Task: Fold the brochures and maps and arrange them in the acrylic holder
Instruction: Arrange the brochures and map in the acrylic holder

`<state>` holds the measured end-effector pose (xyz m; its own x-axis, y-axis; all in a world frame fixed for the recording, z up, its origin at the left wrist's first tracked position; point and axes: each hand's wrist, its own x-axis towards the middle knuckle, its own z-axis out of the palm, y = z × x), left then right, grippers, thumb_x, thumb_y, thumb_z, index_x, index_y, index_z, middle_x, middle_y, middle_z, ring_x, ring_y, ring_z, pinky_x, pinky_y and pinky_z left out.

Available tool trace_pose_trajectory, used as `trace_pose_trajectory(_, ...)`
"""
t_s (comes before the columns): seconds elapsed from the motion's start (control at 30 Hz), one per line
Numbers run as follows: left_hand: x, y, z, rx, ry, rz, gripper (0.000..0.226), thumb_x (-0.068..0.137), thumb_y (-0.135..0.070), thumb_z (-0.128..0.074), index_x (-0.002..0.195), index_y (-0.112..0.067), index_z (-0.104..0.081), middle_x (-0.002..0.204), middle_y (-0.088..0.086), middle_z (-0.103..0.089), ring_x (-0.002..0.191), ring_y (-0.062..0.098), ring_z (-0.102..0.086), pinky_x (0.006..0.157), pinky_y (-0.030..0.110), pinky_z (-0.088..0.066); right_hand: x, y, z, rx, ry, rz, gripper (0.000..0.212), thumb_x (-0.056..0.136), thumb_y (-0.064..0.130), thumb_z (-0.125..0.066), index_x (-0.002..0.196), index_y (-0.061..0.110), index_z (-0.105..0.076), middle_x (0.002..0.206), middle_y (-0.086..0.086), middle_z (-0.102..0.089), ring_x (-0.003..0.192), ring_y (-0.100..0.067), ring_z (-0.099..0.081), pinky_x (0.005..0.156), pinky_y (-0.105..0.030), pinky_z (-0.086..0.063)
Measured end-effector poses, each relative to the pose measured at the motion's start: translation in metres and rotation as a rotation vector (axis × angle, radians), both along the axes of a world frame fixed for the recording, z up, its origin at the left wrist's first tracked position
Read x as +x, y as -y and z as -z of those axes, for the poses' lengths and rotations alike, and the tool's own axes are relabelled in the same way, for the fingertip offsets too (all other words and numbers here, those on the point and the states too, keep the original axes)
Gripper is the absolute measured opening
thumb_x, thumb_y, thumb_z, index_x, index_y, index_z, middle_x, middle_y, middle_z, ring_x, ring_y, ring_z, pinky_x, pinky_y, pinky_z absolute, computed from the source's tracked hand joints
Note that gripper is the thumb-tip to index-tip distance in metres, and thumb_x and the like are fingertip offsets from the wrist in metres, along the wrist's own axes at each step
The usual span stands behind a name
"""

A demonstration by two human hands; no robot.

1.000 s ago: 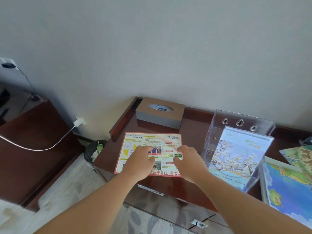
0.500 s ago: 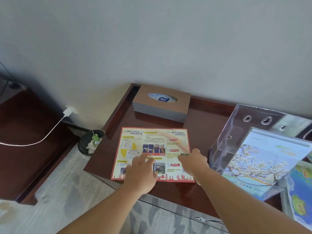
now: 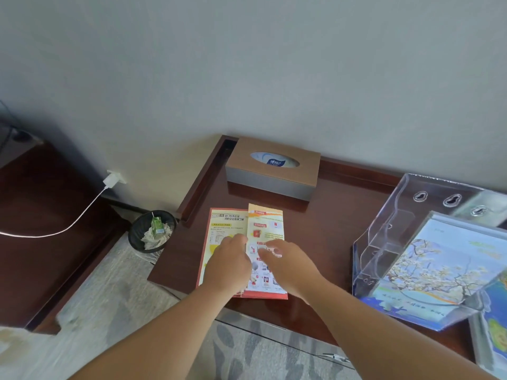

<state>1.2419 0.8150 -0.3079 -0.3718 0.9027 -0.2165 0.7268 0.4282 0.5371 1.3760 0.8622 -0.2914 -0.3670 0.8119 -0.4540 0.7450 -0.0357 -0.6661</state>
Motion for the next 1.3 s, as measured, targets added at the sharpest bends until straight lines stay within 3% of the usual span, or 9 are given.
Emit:
trace_pose_trajectory(0.2,-0.013,0.006,0.007,-0.048,0.02,-0.037,0.032,0.099,-0.02,-0.042,0.13,-0.021,-0.049,0.125,0.002,-0.054,0.087,0.018,-0.064,0.057,0.023,-0.049,0.001,0.003,0.014,-0.031,0.152,-0.044,0.042,0.097,0.031,-0.048,0.138,0.023,-0.049,0.142,-0.003,-0.049,0.107,-0.02,-0.059,0.073,-0.024,-0.049)
trace_pose_trajectory(0.33,-0.01,0.01,0.013,-0.08,0.018,-0.015,0.031,0.099,-0.02,-0.042,0.128,-0.019,-0.052,0.123,0.003,-0.054,0.099,0.016,-0.06,0.071,0.028,-0.054,0.001,-0.001,0.016,-0.084,0.12,0.122,0.046,0.095,0.029,-0.048,0.14,0.023,-0.045,0.137,-0.003,-0.052,0.075,-0.013,-0.063,0.047,-0.019,-0.04)
trace_pose_trajectory(0.57,-0.012,0.01,0.014,-0.066,0.006,-0.018,0.027,0.097,-0.023,-0.047,0.123,-0.02,-0.054,0.121,0.002,-0.053,0.091,0.011,-0.053,0.059,0.019,-0.04,-0.002,-0.008,0.016,-0.257,-0.029,0.356,0.028,0.096,0.027,-0.052,0.121,0.016,-0.048,0.119,0.003,-0.067,0.08,-0.012,-0.067,0.061,-0.027,-0.055)
trace_pose_trajectory(0.67,-0.015,0.01,0.012,-0.086,0.024,-0.009,0.028,0.096,-0.023,-0.049,0.123,-0.02,-0.053,0.121,0.003,-0.051,0.091,0.015,-0.058,0.059,0.021,-0.04,-0.002,-0.01,0.016,-0.339,-0.044,0.456,0.018,0.096,0.026,-0.052,0.107,0.012,-0.055,0.102,0.0,-0.072,0.066,-0.01,-0.063,0.046,-0.023,-0.045)
trace_pose_trajectory(0.77,-0.014,0.011,0.012,-0.083,0.05,-0.02,0.026,0.093,-0.026,-0.055,0.119,-0.02,-0.054,0.117,0.002,-0.051,0.085,0.016,-0.061,0.057,0.022,-0.043,-0.003,-0.01,0.017,-0.395,-0.041,0.516,0.013,0.094,0.015,-0.051,0.099,0.008,-0.061,0.099,-0.006,-0.071,0.091,-0.023,-0.068,0.075,-0.037,-0.059)
trace_pose_trajectory(0.83,-0.014,0.011,0.012,-0.082,0.061,-0.03,0.025,0.092,-0.028,-0.056,0.116,-0.022,-0.052,0.116,0.002,-0.052,0.086,0.017,-0.061,0.059,0.025,-0.046,-0.004,-0.01,0.019,-0.355,-0.033,0.498,0.022,0.091,0.009,-0.051,0.109,0.002,-0.062,0.109,-0.016,-0.068,0.106,-0.034,-0.065,0.088,-0.044,-0.057)
trace_pose_trajectory(1.03,-0.01,0.01,0.007,-0.07,0.062,-0.122,0.05,0.09,-0.051,-0.051,0.128,-0.02,-0.046,0.121,0.001,-0.054,0.1,0.016,-0.059,0.074,0.033,-0.058,-0.009,-0.011,0.018,-0.442,-0.211,0.592,0.024,0.098,0.006,-0.038,0.104,0.018,-0.057,0.101,-0.006,-0.071,0.089,-0.027,-0.071,0.084,-0.049,-0.059)
trace_pose_trajectory(1.2,-0.001,0.002,-0.009,-0.092,0.209,-0.224,0.053,0.094,-0.057,-0.042,0.135,-0.022,-0.039,0.105,-0.01,-0.062,0.074,0.008,-0.065,0.054,0.021,-0.052,-0.012,-0.013,0.007,-0.516,-0.385,0.684,0.024,0.097,0.0,-0.043,0.103,0.016,-0.059,0.099,-0.008,-0.073,0.086,-0.028,-0.073,0.078,-0.047,-0.061)
trace_pose_trajectory(1.3,0.001,-0.001,-0.016,-0.081,0.168,-0.197,0.051,0.095,-0.053,-0.044,0.136,-0.023,-0.039,0.121,-0.006,-0.061,0.087,0.012,-0.067,0.063,0.024,-0.055,-0.01,-0.012,0.004,-0.539,-0.382,0.672,0.02,0.096,0.002,-0.044,0.103,0.014,-0.058,0.097,-0.009,-0.074,0.086,-0.028,-0.074,0.077,-0.046,-0.061)
